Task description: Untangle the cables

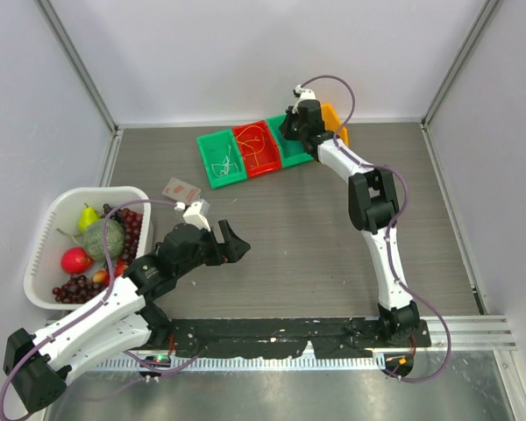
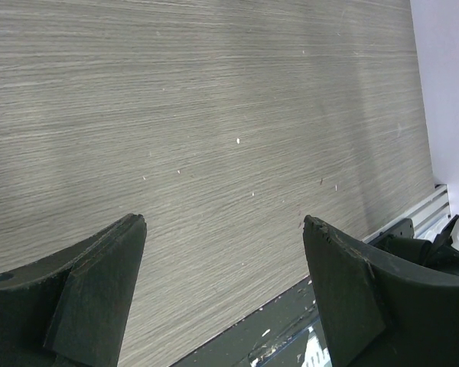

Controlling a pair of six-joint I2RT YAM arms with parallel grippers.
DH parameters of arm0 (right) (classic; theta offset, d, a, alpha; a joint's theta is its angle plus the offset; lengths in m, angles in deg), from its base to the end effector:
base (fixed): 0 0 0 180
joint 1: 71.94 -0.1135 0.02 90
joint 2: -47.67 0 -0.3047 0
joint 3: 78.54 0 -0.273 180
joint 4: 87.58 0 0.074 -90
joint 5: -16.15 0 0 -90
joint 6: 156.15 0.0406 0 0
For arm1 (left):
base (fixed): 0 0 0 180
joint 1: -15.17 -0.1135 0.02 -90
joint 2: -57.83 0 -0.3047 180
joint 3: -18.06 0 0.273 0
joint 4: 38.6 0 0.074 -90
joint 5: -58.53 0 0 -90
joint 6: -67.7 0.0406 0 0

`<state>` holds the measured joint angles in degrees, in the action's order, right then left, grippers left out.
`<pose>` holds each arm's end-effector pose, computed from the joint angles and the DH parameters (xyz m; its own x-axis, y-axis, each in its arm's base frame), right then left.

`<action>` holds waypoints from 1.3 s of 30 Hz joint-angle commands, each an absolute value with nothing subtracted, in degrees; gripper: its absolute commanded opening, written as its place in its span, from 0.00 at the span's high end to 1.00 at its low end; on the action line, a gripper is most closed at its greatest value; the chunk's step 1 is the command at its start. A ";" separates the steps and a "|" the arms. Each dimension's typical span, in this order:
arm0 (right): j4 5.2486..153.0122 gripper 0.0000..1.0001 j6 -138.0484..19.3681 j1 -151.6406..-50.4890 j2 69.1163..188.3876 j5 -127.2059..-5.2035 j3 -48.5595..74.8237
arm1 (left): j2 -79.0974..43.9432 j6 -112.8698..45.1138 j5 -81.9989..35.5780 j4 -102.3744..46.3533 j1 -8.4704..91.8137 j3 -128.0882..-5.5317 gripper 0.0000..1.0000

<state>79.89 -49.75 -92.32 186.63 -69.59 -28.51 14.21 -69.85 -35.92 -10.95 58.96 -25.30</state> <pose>0.5857 0.2208 0.2289 -0.4462 0.1346 -0.8847 -0.2982 0.9098 0.2888 0.1275 -0.1178 0.2689 -0.7006 -0.3474 -0.6232 0.1829 0.7568 -0.6275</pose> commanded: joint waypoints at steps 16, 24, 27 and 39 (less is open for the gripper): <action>59.70 0.52 -50.25 -92.06 190.59 -73.40 -49.22 | 15.90 -70.99 -33.41 -11.75 58.77 -26.19 0.12; 48.10 0.41 -53.23 -92.06 183.56 -77.27 -50.54 | 16.87 -71.25 -32.35 -10.62 58.77 -26.55 0.12; 46.42 0.41 -53.85 -92.33 180.92 -78.41 -48.87 | 17.40 -71.43 -32.17 -10.61 58.77 -26.89 0.13; 52.18 0.36 -49.90 -96.19 145.36 -90.46 -6.03 | 21.70 -71.87 -33.05 -7.72 58.77 -30.67 0.12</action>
<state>46.51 -52.16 -93.52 160.94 -85.11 -22.45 18.93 -71.47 -32.90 -8.02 58.96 -26.74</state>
